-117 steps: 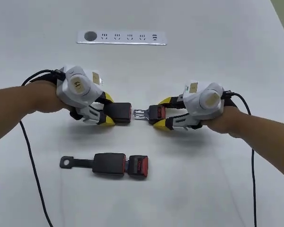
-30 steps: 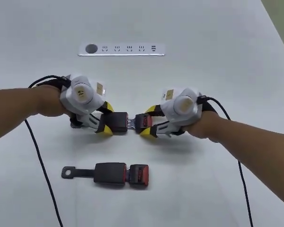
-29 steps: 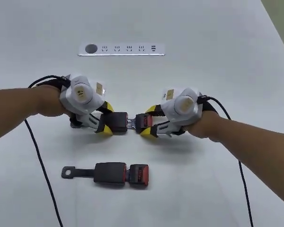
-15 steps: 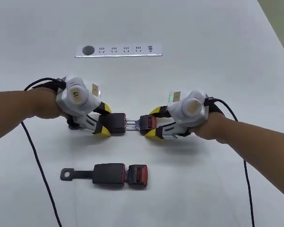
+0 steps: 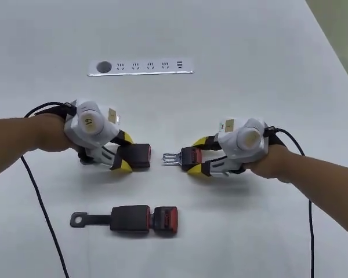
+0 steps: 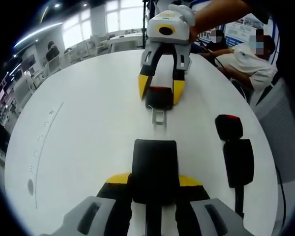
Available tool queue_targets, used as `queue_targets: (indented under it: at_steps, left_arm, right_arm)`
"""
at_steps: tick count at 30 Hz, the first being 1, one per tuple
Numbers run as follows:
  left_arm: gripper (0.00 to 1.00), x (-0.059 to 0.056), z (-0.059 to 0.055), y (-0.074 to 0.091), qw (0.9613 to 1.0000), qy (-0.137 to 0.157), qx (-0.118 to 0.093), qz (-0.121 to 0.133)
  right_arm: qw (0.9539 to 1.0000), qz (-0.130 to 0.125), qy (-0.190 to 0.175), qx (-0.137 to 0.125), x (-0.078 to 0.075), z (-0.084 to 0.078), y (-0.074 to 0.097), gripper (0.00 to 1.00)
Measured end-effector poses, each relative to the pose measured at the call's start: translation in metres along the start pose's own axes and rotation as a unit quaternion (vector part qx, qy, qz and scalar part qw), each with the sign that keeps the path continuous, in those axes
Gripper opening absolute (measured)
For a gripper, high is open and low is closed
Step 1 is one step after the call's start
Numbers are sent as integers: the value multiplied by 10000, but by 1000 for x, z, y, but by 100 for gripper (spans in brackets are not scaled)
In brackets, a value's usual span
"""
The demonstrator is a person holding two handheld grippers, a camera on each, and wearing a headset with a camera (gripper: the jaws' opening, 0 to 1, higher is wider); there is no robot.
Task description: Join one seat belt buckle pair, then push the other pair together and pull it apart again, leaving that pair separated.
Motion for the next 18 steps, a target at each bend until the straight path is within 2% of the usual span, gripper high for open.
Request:
queue_targets:
  at_steps: [11, 18]
  left_arm:
    - [34, 0, 0, -1, 10000, 12, 16, 3]
    - [34, -2, 1, 0, 10000, 32, 44, 11]
  right_arm:
    - [9999, -44, -134, 38, -7, -26, 20, 34]
    - [9997, -86, -219, 67, -5, -33, 33, 34]
Point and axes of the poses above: the centre of the closed fingertips' face, and the gripper's own axes: y roughly backward along the fingers, x roughly to its left, z roughly out of its top, the point moved 9 cm from there along y, roughly backward along the fingers, and after that the axes turned 13 degrees about x, right-handed, at the moved point
